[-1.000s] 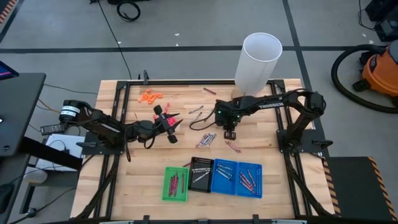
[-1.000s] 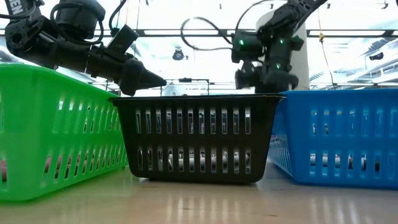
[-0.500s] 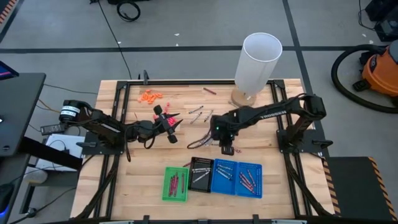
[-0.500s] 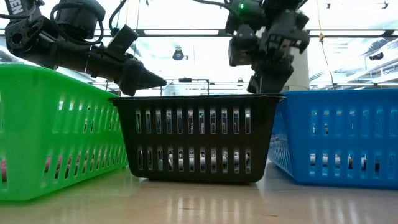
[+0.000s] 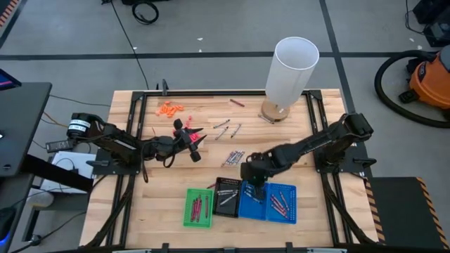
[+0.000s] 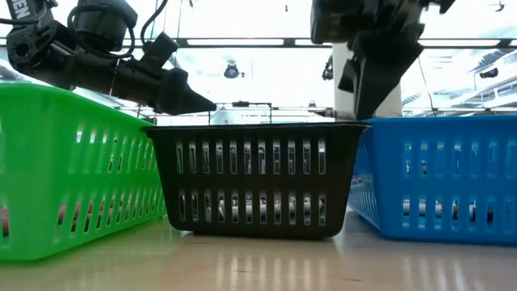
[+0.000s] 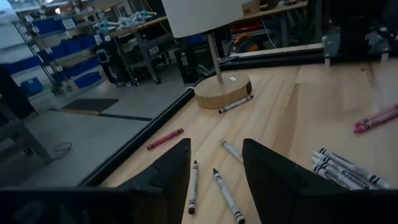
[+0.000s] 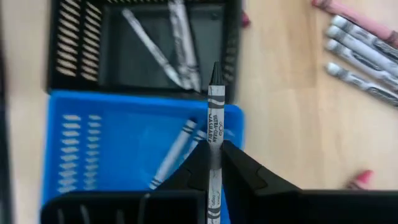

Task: Sort crayons
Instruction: Put the black crayon into the left blue bin

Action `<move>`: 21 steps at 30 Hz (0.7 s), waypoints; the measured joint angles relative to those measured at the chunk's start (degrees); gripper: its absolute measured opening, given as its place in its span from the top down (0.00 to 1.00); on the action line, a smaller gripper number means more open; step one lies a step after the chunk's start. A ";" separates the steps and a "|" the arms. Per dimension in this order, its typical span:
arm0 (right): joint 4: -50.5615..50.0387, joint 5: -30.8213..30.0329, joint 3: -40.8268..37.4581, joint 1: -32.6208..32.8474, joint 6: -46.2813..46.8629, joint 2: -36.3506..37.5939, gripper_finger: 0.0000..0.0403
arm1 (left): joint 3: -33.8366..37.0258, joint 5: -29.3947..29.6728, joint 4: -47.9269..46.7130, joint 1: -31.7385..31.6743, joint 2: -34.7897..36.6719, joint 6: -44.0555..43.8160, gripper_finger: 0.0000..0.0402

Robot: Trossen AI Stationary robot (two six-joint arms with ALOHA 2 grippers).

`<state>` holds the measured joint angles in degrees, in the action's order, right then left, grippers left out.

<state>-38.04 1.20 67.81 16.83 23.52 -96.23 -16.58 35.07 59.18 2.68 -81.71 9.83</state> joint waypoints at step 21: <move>3.77 -10.88 -0.08 11.26 19.57 -7.85 0.91 | -0.02 -5.41 0.44 7.24 0.00 -18.62 0.61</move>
<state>-34.26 -9.68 67.73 28.09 43.09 -104.07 -16.60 29.66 59.61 9.92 -81.71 -8.79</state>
